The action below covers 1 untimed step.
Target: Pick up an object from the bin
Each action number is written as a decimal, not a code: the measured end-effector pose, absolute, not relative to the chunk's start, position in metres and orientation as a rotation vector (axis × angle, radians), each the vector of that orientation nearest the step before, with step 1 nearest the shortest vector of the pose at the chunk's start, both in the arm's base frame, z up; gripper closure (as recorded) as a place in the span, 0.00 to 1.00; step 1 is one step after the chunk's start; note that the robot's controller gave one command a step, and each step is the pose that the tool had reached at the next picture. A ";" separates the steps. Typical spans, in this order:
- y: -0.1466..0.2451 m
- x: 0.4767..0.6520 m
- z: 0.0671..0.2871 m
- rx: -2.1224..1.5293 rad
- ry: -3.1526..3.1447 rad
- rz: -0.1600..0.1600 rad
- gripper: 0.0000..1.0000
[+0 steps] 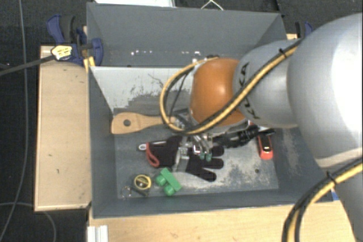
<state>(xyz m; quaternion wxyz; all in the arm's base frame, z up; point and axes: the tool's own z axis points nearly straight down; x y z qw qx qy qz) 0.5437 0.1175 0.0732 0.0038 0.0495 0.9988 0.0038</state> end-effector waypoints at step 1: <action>0.090 0.534 0.071 0.204 3.123 0.012 0.00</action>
Offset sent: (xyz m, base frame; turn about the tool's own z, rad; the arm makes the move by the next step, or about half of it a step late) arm -0.0028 -0.0062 -0.0004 0.0055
